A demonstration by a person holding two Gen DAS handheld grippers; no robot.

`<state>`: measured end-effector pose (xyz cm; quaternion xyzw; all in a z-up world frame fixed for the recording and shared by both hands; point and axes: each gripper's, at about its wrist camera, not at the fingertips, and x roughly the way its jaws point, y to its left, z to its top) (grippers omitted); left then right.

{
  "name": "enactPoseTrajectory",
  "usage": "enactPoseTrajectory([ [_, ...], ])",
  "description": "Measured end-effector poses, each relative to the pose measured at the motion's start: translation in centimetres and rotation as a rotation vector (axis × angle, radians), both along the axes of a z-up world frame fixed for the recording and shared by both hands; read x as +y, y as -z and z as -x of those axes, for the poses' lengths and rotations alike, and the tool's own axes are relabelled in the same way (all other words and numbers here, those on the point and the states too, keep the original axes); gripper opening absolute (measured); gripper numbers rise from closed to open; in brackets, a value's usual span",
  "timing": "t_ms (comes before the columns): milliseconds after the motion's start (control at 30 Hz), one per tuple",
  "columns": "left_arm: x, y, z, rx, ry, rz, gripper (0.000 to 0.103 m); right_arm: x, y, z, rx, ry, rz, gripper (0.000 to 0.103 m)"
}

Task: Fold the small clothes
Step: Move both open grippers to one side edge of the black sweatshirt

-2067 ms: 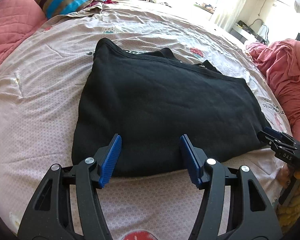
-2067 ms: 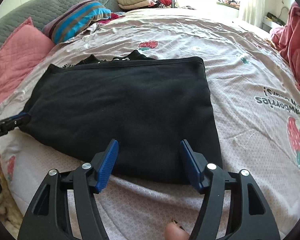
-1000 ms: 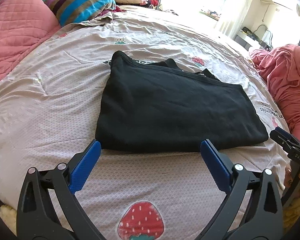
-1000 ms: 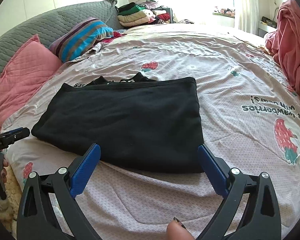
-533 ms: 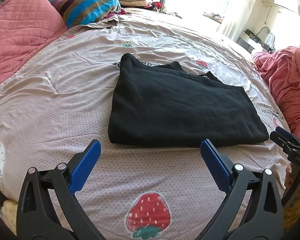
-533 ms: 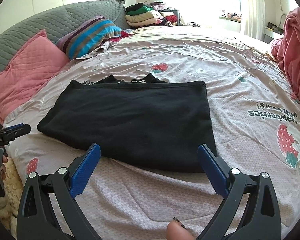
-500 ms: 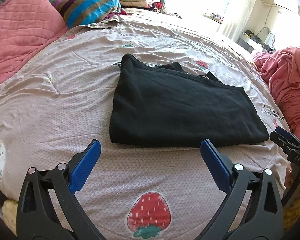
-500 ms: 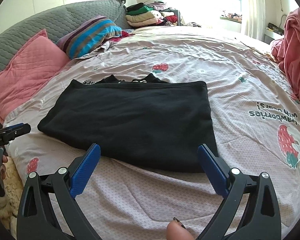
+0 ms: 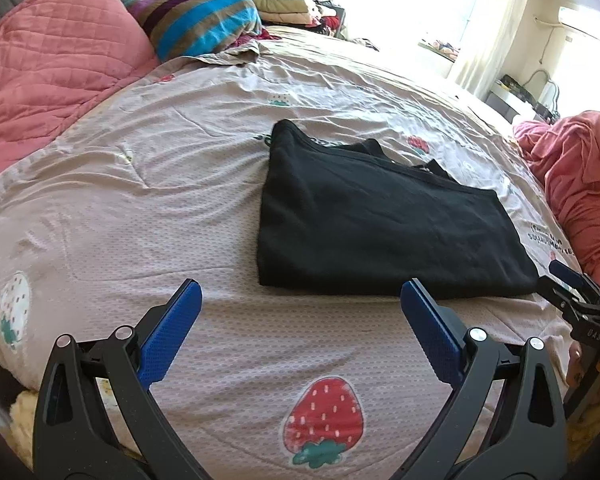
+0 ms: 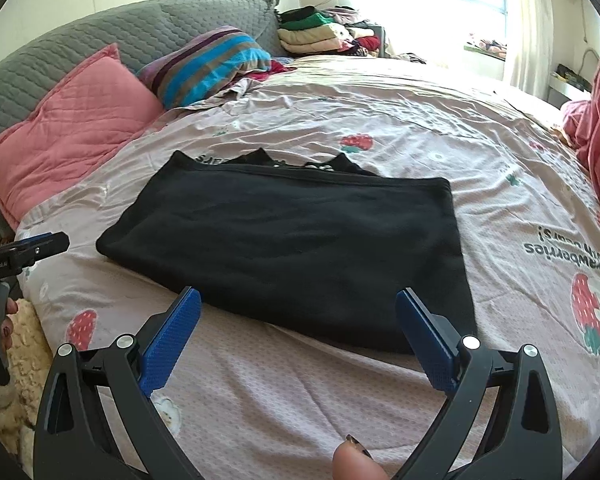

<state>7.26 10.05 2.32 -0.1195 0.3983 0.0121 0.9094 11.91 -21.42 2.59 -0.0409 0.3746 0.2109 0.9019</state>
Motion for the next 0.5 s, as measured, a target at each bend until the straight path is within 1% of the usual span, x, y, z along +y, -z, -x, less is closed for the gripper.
enactPoseTrajectory([
  [500, 3.8, -0.2, 0.7, -0.015, -0.099, 0.015, 0.093, 5.8, -0.1, 0.5, -0.022, -0.123, 0.034, 0.097],
])
